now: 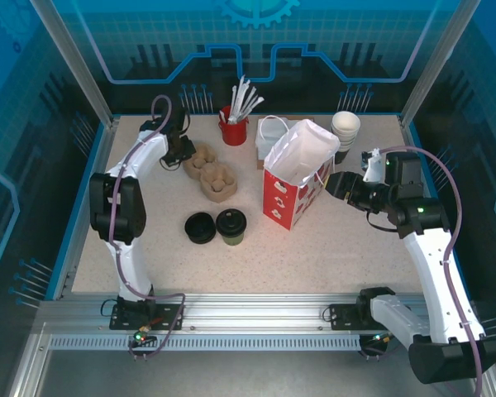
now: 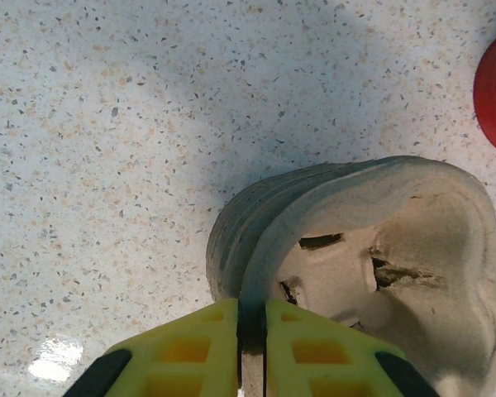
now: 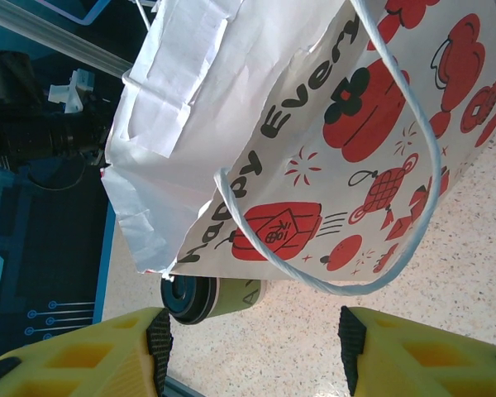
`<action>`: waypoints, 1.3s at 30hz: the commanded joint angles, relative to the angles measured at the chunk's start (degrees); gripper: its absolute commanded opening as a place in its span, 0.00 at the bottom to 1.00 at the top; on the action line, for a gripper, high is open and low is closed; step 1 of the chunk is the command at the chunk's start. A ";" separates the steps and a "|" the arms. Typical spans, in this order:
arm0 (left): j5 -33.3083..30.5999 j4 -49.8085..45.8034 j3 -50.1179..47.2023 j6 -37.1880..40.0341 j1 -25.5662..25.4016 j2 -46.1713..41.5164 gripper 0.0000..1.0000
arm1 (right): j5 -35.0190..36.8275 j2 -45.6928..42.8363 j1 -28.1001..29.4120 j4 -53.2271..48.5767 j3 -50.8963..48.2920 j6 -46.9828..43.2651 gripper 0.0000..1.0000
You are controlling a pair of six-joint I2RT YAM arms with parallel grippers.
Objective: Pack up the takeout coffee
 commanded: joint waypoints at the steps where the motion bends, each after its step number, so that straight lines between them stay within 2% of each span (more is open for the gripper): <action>1: 1.71 1.46 -1.11 -1.30 0.18 -3.73 0.13 | -1.37 -1.00 -1.33 0.37 -0.84 -1.08 0.59; 12: 5.06 5.42 -3.70 -4.49 0.18 -5.81 0.10 | -2.14 -1.96 -3.03 -0.19 -1.26 -1.43 0.59; 22: 5.85 10.64 -8.91 -5.56 0.31 -9.16 0.02 | -2.54 -1.99 -3.67 -0.11 -1.24 -1.43 0.59; 29: 10.86 20.61 -17.80 -8.21 2.08 -12.67 0.00 | -2.31 -1.77 -3.67 -0.27 -0.60 -1.17 0.59; 39: 21.66 39.49 -32.21 -13.45 6.48 -16.52 0.00 | -2.28 -1.26 -3.63 -0.10 0.05 -0.04 0.59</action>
